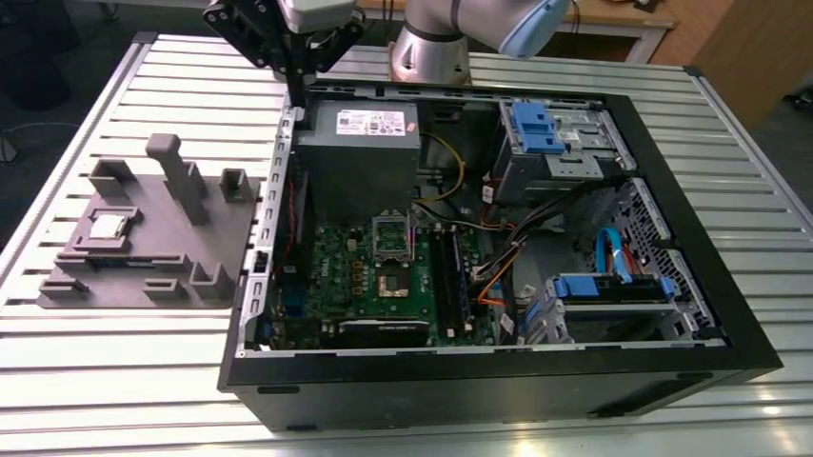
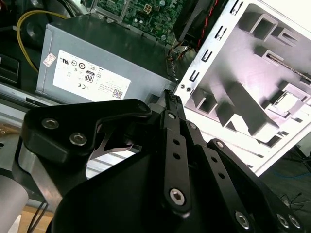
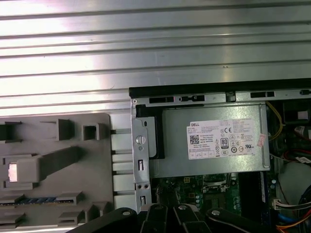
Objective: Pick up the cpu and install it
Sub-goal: 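Reach for the cpu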
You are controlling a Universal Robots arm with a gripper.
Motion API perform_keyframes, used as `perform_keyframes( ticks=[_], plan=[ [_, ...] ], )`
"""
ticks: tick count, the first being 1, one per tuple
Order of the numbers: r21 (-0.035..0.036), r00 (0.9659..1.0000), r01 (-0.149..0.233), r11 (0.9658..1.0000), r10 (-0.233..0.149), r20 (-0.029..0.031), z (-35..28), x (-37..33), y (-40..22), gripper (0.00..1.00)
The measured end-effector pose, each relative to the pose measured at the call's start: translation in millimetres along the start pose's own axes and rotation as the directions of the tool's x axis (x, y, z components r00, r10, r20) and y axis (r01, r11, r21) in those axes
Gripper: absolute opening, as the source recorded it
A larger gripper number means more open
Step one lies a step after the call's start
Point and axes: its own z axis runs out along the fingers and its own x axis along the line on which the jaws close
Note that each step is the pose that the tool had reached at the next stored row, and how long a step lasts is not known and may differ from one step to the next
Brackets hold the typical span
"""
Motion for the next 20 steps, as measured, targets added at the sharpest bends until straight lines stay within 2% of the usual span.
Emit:
perform_keyframes(
  ticks=[20],
  plan=[
    [0.0000, 1.0000, 0.000, 1.0000, 0.000, -0.0004, 0.8, 4.0, -0.3, 0.10]
  ],
)
